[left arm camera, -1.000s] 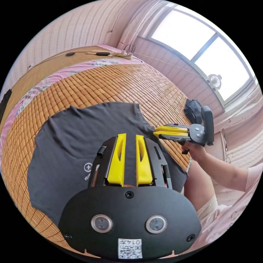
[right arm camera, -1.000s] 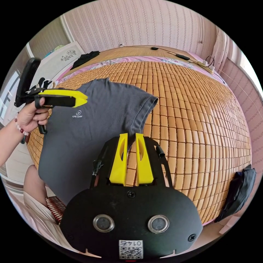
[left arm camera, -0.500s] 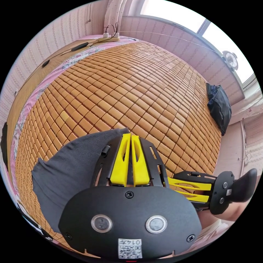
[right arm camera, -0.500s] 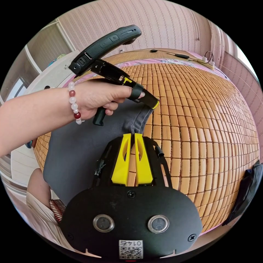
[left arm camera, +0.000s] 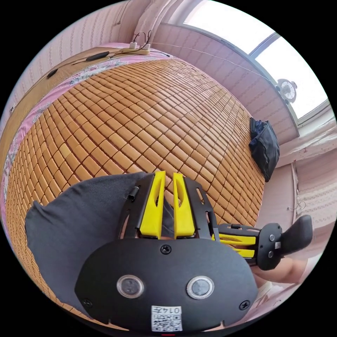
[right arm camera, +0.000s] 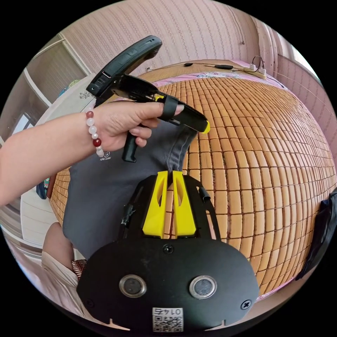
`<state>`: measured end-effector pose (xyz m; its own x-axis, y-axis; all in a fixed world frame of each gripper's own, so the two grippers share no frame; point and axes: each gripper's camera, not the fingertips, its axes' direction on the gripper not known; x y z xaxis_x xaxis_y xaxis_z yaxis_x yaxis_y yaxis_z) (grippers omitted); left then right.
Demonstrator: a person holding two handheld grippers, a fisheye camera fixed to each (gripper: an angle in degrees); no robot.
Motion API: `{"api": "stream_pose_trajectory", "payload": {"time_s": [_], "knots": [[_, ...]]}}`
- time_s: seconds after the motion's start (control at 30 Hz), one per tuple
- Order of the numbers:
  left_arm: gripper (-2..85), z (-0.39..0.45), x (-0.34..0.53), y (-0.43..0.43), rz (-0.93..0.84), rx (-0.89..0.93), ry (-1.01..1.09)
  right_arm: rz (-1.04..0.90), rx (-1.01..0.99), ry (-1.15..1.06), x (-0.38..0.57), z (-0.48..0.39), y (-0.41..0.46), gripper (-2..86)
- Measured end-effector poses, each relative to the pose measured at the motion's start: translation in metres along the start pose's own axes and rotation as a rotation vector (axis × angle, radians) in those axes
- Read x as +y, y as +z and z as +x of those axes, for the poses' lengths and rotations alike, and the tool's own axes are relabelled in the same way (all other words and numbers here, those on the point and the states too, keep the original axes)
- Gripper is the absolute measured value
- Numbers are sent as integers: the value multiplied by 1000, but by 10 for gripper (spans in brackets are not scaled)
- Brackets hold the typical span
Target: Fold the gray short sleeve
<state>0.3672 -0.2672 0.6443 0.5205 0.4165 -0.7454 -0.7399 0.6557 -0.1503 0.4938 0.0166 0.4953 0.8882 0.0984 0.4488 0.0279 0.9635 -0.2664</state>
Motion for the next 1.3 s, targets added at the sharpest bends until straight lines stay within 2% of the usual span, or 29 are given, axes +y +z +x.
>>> {"api": "stream_pose_trajectory", "payload": {"time_s": [0.2, 0.4, 0.47, 0.67, 0.77, 0.87, 1.07, 1.3], "knots": [[70, -11, 27, -59, 75, -5, 35, 9, 57, 50, 6, -5, -4, 15], [61, -39, 140, -152, 250, -32, -12, 30, 42, 34, 21, -25, -10, 29], [58, -59, 222, -184, 321, -46, -134, 22, 52, -15, 23, -43, -8, 41], [51, -92, 437, -232, 337, -186, -520, -55, 57, -283, 13, -133, 23, 54], [50, -95, 511, -248, 350, -255, -634, -80, 11, -408, -9, -190, 48, 57], [51, -98, 554, -254, 381, -281, -699, -104, -50, -542, -38, -258, 78, 62], [55, -118, 583, -241, 444, -240, -725, -215, -170, -773, -92, -394, 159, 79], [67, -156, 600, -229, 499, -173, -793, -290, -113, -942, -142, -516, 251, 110]]}}
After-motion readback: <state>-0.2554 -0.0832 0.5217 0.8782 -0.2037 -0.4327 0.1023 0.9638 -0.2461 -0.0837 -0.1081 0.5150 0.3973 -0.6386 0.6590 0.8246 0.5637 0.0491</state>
